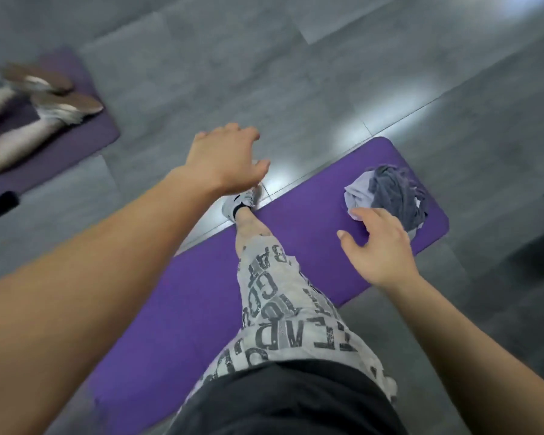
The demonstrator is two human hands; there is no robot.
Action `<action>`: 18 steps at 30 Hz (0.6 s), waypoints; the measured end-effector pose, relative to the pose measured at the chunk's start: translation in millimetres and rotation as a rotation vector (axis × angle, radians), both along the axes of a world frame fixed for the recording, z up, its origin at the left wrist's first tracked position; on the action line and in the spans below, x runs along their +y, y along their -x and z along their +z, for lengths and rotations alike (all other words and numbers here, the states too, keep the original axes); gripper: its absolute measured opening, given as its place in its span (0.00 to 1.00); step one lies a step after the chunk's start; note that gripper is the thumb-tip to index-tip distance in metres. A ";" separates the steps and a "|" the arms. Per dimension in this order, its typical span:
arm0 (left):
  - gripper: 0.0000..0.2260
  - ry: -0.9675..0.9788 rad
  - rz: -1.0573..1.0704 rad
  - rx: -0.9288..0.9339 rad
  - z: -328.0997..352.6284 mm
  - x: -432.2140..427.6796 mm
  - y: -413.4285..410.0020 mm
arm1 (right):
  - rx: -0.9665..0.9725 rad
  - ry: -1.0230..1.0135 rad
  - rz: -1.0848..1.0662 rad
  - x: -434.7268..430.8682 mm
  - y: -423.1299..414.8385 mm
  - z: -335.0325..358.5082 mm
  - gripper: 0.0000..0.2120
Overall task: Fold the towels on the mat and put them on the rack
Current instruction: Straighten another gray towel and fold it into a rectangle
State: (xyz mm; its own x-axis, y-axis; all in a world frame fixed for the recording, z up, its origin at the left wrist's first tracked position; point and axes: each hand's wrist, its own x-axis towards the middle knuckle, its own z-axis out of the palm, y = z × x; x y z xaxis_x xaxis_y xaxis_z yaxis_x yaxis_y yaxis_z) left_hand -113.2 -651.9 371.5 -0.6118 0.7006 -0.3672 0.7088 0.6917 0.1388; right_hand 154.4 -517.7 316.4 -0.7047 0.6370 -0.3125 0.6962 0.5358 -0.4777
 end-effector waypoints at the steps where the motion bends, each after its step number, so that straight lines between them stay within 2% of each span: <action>1: 0.26 -0.010 -0.025 -0.001 -7.7 25.5 31.6 | -0.007 0.008 -0.023 15.3 26.6 -8.5 0.22; 6: 0.25 0.057 -0.198 -0.081 -40.0 170.9 193.0 | -0.063 0.045 -0.139 106.3 182.1 -39.1 0.22; 10: 0.26 0.114 -0.381 -0.117 -39.1 282.3 295.6 | -0.084 0.083 -0.301 176.2 289.1 -28.8 0.22; 14: 0.26 0.130 -0.549 -0.113 -26.5 385.2 358.5 | -0.074 0.097 -0.486 230.0 349.3 -8.0 0.22; 18: 0.26 0.150 -0.786 -0.107 -22.2 485.7 385.6 | -0.073 0.106 -0.731 274.6 385.3 2.5 0.22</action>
State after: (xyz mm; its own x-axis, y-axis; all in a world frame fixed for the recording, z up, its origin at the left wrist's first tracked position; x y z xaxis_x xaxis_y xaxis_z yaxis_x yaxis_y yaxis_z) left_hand -498.8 -166.3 349.3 0.0830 0.8500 -0.5201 0.9839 0.0130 0.1783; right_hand -231.0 -243.1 318.8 -0.0870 0.8996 -0.4279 0.8896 -0.1232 -0.4399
